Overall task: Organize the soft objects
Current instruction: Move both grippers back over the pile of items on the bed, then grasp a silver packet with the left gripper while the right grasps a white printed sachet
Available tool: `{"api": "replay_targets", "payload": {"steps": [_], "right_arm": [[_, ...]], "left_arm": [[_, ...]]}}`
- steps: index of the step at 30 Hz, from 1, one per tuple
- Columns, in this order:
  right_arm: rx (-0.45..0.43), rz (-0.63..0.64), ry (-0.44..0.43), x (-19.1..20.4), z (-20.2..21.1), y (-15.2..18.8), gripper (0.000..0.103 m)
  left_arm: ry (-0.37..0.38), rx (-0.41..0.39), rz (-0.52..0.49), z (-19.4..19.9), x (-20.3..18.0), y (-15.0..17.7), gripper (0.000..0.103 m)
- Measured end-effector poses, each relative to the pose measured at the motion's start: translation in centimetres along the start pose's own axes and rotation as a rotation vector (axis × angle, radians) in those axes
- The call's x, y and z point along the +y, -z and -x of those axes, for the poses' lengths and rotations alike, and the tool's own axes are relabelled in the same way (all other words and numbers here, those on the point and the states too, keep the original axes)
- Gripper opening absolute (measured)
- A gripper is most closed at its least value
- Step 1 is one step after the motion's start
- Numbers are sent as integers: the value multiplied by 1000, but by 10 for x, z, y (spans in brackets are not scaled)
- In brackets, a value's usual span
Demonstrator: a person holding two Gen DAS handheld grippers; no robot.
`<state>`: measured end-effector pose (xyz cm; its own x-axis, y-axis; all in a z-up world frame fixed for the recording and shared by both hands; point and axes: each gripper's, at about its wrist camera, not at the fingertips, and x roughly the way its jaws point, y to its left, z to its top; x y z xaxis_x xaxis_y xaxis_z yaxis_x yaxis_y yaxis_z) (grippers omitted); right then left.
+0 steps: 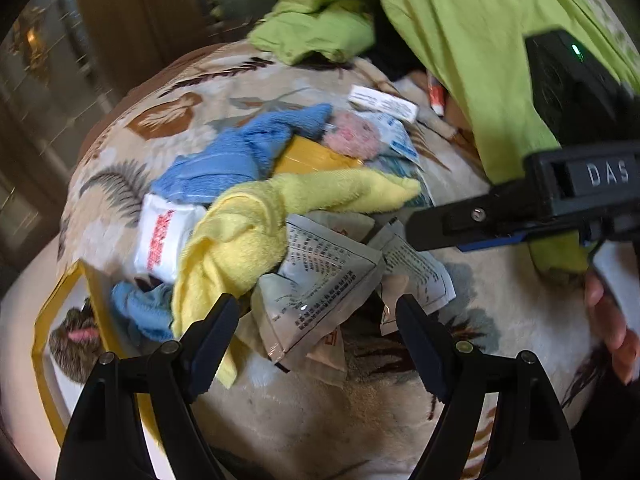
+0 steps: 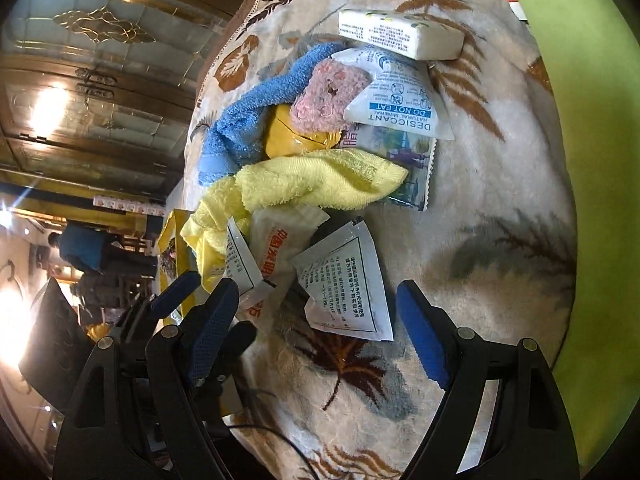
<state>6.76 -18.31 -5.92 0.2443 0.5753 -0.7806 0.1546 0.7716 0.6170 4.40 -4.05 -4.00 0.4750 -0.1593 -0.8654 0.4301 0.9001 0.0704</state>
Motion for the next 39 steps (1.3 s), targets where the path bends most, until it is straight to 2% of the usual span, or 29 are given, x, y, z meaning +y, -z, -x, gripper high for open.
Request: {"api": "replay_targets", "payload": {"steps": [4, 12, 13, 14, 17, 19, 23, 28, 34, 38, 39], "right_arm": [[-4, 13, 35, 7, -6, 0, 82], [10, -16, 56, 1, -10, -1, 82], [9, -18, 58, -1, -11, -1, 82], [9, -19, 57, -2, -11, -1, 82], [18, -19, 52, -3, -13, -2, 82], [21, -11, 62, -1, -14, -2, 82], [35, -15, 79, 1, -18, -1, 82], [49, 32, 139, 14, -31, 3, 82], [44, 100, 201, 25, -40, 3, 82], [42, 111, 203, 24, -40, 0, 81], [43, 126, 214, 26, -41, 1, 76]], "left_arm": [[6, 8, -55, -9, -3, -1, 81], [35, 27, -32, -21, 4, -10, 79], [33, 29, -18, -22, 7, -10, 76], [37, 34, -5, -23, 10, -10, 69], [22, 38, 24, -23, 18, -8, 38], [52, 37, 48, -21, 24, -7, 37], [49, 17, 61, -17, 27, -6, 30], [115, 5, 95, -11, 32, -5, 29], [135, -31, 96, 3, 35, -9, 30], [125, -29, 94, 1, 32, -12, 30], [120, -29, 102, 0, 33, -12, 30]]}}
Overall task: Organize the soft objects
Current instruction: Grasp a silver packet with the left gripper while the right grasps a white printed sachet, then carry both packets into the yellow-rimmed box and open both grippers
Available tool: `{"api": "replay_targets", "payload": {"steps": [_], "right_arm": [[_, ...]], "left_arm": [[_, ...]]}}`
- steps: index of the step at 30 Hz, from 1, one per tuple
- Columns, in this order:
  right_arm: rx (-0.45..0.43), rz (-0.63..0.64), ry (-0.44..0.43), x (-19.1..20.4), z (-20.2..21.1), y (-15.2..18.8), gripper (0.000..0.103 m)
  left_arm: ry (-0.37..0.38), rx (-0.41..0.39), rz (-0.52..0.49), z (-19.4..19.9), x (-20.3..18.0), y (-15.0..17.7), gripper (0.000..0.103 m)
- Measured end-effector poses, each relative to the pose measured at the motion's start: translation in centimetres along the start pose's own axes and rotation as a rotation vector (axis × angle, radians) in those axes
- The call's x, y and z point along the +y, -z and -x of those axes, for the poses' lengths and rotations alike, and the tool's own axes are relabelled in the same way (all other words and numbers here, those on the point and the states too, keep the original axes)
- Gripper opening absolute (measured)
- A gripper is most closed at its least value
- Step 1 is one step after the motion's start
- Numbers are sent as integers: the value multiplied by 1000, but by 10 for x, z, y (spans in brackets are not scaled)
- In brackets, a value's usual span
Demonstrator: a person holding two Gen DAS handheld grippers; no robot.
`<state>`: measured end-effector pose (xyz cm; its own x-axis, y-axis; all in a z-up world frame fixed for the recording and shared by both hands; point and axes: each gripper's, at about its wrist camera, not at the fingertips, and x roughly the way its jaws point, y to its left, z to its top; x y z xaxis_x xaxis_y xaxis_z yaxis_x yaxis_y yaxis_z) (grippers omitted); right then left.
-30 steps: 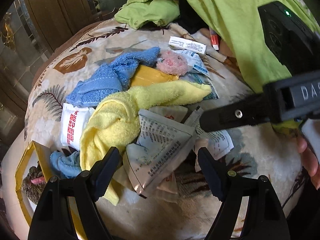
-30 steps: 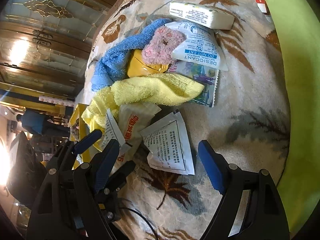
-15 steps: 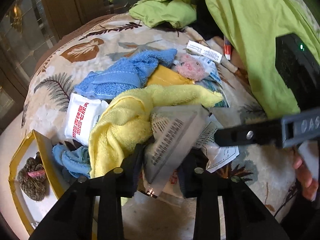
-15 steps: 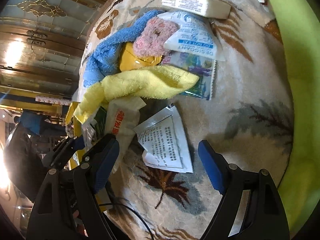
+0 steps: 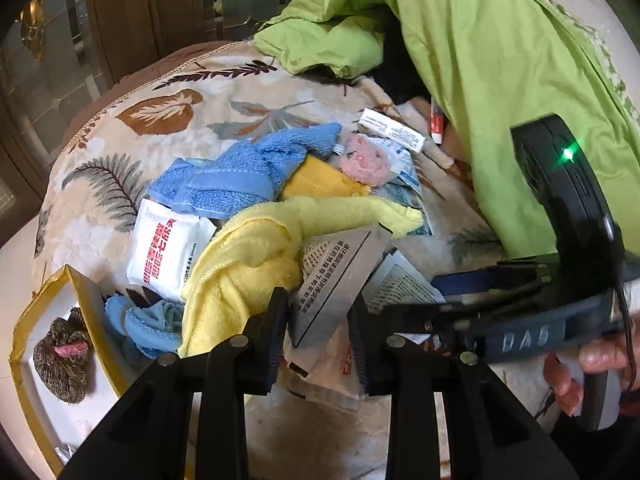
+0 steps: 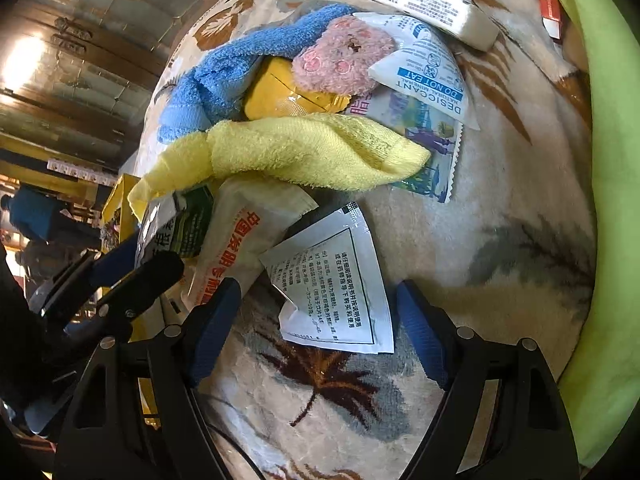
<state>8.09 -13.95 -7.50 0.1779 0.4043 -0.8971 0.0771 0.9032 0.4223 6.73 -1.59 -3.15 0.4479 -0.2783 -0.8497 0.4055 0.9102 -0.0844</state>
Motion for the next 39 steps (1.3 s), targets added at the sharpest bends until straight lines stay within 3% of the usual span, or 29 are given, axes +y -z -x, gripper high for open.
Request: {"api": "replay_targets", "payload": {"steps": [1, 2, 3, 5, 9, 24, 32, 39], "right_arm": [[-2, 23, 25, 3, 0, 1, 72], [-11, 54, 54, 6, 0, 2, 57], [-24, 80, 75, 7, 0, 3, 51], [-38, 89, 77, 7, -1, 5, 48], [-52, 145, 92, 11, 0, 9, 46], [-46, 176, -2, 14, 33, 36, 43], [-52, 293, -87, 74, 48, 37, 43], [-2, 385, -142, 137, 27, 36, 43]], "left_arm": [[-4, 6, 18, -2, 2, -1, 30], [-3, 10, 39, -3, 5, -1, 29], [5, 11, 71, -3, 10, -1, 29], [6, 19, 110, -5, 17, -1, 21], [11, 10, 140, -1, 18, 1, 20], [34, -68, 186, 47, 22, 18, 20], [-60, -118, 248, 96, 62, 37, 20], [-164, -122, 356, 120, 118, 70, 20]]}}
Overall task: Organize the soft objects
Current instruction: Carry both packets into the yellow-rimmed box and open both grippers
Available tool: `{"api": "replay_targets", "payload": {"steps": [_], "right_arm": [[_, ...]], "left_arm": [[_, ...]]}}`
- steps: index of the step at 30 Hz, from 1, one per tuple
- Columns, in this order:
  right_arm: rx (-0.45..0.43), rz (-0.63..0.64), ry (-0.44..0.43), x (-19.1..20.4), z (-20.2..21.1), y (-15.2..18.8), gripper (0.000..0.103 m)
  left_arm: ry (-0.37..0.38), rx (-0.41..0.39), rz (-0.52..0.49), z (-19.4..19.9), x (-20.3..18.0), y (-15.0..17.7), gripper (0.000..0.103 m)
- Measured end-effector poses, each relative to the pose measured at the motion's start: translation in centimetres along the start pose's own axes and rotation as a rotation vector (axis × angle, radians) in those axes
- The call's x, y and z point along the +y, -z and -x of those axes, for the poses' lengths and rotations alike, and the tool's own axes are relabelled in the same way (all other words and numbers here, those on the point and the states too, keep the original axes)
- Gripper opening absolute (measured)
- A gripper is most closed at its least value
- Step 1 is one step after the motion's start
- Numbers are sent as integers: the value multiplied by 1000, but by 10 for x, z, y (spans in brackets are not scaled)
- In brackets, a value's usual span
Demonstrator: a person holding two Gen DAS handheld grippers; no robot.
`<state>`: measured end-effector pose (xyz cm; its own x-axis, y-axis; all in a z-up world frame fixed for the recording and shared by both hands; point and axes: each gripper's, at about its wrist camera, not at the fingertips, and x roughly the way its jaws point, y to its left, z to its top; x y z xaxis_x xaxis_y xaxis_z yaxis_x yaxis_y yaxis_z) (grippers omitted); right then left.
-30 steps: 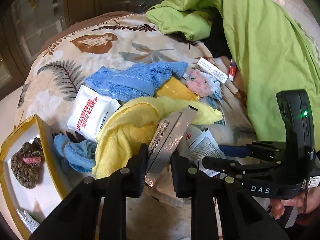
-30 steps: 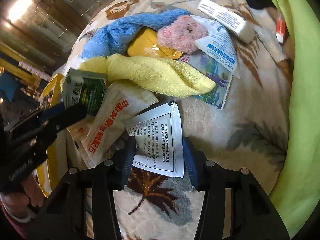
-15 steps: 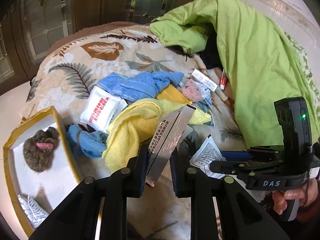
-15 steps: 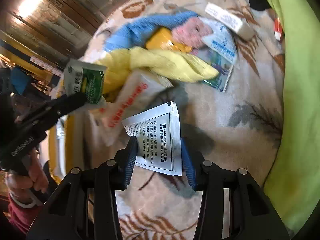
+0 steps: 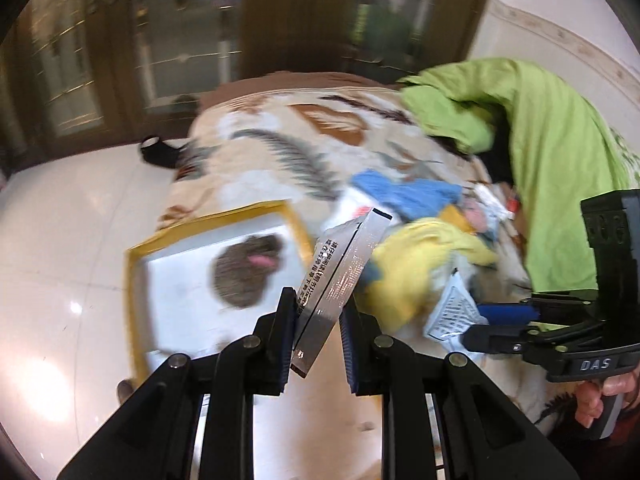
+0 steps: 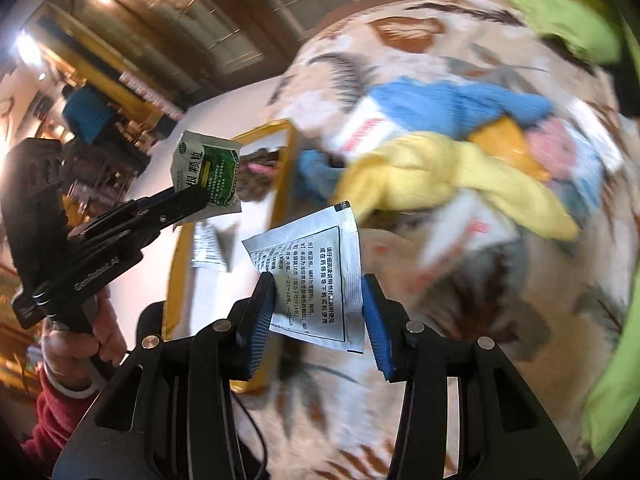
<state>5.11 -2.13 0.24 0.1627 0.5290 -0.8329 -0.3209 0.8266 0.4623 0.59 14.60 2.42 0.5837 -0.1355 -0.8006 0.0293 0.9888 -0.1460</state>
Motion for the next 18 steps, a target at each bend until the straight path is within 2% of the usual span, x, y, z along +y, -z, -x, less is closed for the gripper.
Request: {"api": "replay_targets", "payload": {"steps": [8, 18], "right_arm": [[57, 102, 1, 53, -40, -19, 43], [148, 208, 51, 96, -102, -35, 43]], "left_arm": [[-87, 9, 83, -3, 53, 10, 20], [-156, 66, 142, -41, 87, 18, 20]]}}
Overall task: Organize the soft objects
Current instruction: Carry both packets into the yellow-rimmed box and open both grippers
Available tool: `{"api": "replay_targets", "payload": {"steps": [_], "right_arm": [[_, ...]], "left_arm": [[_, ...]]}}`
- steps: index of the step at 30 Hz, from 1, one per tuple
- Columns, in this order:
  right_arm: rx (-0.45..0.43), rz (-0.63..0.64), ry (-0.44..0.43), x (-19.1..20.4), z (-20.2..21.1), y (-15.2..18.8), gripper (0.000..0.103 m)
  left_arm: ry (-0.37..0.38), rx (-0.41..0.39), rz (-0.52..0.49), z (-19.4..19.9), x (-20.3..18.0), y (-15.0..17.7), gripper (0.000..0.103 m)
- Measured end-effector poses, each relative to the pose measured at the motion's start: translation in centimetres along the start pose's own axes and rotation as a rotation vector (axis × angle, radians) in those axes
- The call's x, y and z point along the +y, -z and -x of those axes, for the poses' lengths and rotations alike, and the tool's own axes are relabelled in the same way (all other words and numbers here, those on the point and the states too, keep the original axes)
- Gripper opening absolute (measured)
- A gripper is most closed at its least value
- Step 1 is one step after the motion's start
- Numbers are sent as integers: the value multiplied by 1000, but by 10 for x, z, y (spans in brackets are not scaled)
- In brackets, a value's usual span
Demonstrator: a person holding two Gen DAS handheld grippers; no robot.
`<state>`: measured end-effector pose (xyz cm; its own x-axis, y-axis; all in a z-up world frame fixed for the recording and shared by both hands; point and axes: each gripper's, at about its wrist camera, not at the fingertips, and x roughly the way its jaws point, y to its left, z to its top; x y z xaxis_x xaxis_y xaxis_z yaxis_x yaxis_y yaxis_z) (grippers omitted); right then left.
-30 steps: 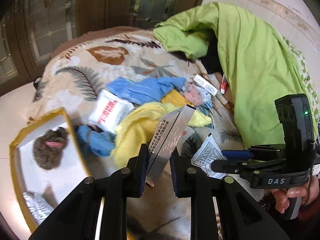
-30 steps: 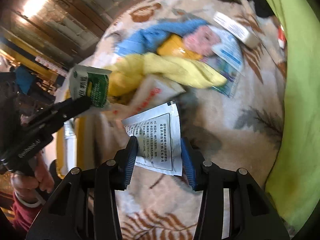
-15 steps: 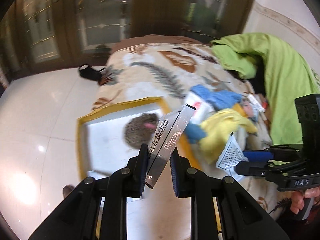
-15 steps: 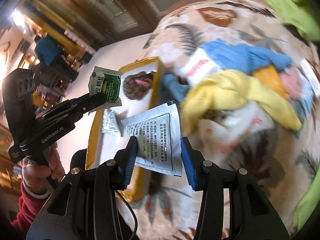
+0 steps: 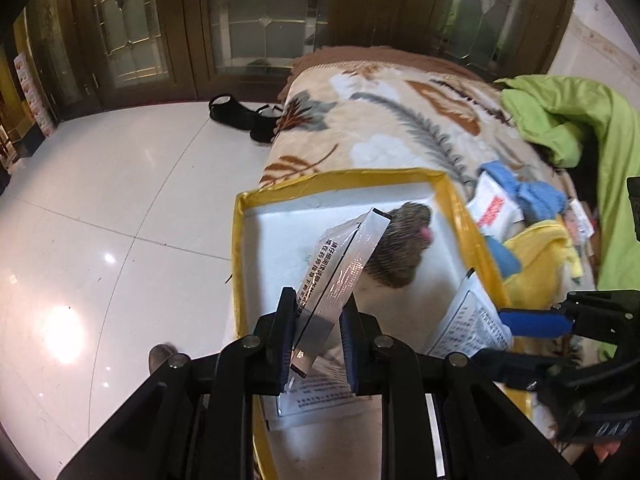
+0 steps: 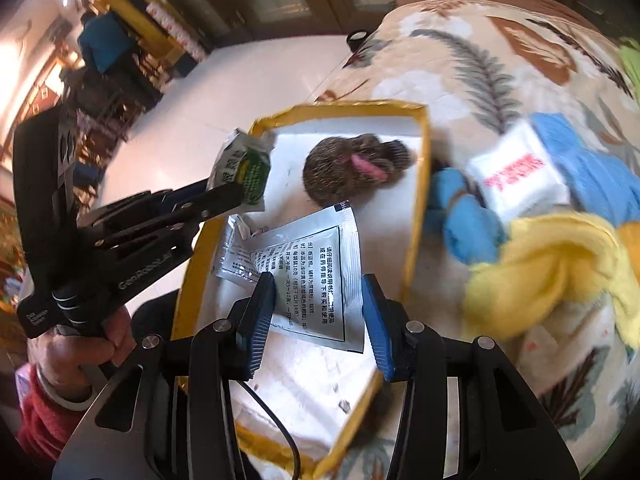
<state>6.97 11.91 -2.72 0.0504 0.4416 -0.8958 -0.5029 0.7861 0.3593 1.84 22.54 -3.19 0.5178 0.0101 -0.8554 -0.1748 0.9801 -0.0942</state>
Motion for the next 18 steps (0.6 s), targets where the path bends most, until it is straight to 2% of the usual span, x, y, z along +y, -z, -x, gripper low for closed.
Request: {"api": "replay_targets", "payload": {"steps": [6, 9, 13, 15, 18], "right_arm": [[59, 15, 40, 0, -34, -7, 43], [56, 45, 75, 2, -40, -7, 43], [54, 50, 68, 4, -43, -7, 44], [50, 62, 77, 4, -44, -6, 45], [45, 77, 87, 8, -42, -4, 45]], "left_arm": [[-13, 11, 21, -15, 9, 1, 20], [-36, -9, -4, -14, 7, 0, 21], [-49, -18, -19, -16, 5, 0, 22], [-50, -19, -14, -17, 4, 0, 34], [-56, -28, -1, -15, 5, 2, 45]]}}
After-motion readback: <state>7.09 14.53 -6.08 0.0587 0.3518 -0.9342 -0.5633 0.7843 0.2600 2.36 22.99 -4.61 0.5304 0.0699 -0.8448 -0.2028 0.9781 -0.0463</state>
